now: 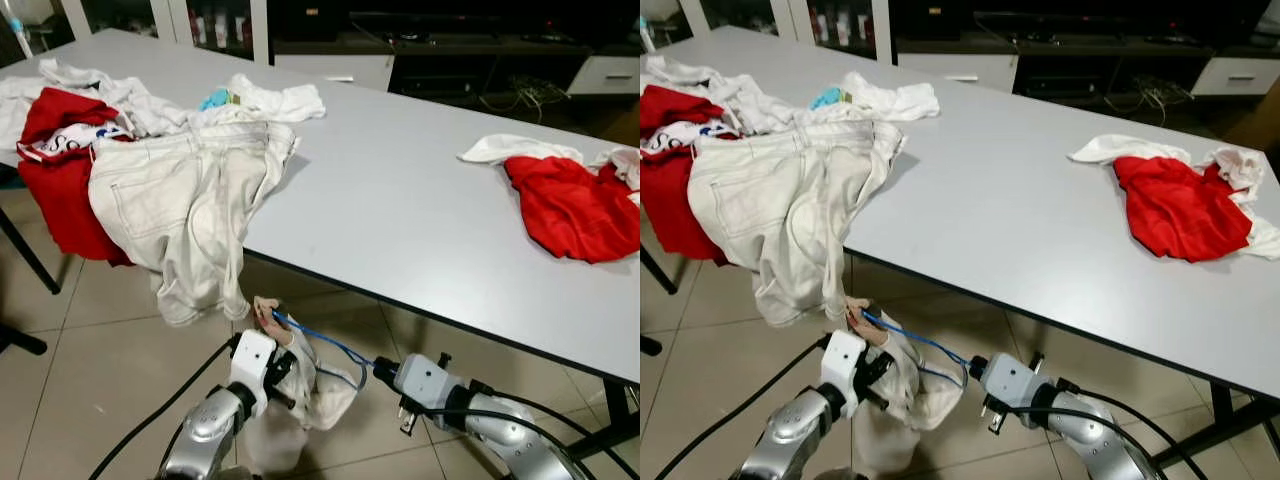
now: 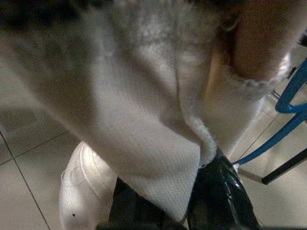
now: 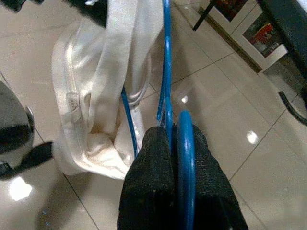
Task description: Hang hanger
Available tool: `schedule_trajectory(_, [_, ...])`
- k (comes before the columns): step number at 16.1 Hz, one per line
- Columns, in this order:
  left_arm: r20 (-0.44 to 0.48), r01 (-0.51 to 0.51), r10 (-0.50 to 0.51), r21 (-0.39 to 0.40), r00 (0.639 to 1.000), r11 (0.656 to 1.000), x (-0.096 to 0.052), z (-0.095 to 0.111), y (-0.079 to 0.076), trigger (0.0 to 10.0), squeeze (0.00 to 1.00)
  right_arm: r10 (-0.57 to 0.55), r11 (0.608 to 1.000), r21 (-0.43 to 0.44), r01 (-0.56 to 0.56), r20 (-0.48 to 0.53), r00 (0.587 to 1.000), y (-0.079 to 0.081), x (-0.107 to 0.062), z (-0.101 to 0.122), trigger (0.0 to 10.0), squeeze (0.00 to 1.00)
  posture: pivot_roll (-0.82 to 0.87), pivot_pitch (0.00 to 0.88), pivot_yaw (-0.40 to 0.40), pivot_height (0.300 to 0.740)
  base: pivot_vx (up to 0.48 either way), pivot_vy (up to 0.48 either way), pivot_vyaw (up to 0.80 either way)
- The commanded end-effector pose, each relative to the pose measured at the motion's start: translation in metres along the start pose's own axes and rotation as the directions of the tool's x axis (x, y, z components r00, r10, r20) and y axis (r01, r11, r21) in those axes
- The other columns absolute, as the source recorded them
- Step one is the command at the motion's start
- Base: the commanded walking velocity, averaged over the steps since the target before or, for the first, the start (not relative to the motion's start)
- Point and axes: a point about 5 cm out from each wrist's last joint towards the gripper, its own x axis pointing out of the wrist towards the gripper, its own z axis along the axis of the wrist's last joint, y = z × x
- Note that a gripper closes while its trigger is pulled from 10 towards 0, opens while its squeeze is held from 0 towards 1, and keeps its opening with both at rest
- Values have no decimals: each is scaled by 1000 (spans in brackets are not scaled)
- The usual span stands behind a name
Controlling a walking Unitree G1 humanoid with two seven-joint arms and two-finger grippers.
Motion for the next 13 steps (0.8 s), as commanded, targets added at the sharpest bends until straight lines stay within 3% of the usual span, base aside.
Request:
schedule_trajectory(1, [-24, -95, 95, -2, 995, 995, -5, -4, 15, 8824, 0, -58, 998, -17, 58, -32, 998, -12, -9, -9, 10000, 0, -37, 0, -31, 740, 0, 0, 0])
schedule_trajectory(9, [-17, -103, 104, 29, 994, 994, 1, -2, 16, 6941, 0, -98, 995, -25, 96, -80, 992, -14, -6, -27, 10000, 0, -33, 0, -28, 740, 0, 0, 0])
schedule_trajectory(11, [-14, -102, 102, 32, 995, 994, 2, 0, 15, 6941, 0, -106, 994, -17, 105, -79, 991, -14, -5, -27, 10000, 0, -34, 0, -28, 740, 0, 0, 0])
schedule_trajectory(12, [-11, -100, 101, 32, 995, 994, 3, 0, 15, 8510, 0, -116, 993, 1, 117, -74, 990, -14, -4, -27, 10000, 0, -34, 0, -28, 740, 0, 0, 0])
schedule_trajectory(13, [-10, -100, 100, 32, 995, 995, 3, 0, 14, 8510, 0, -122, 992, 10, 123, -72, 990, -14, -4, -28, 10000, 0, -34, 0, -28, 740, 0, 0, 0])
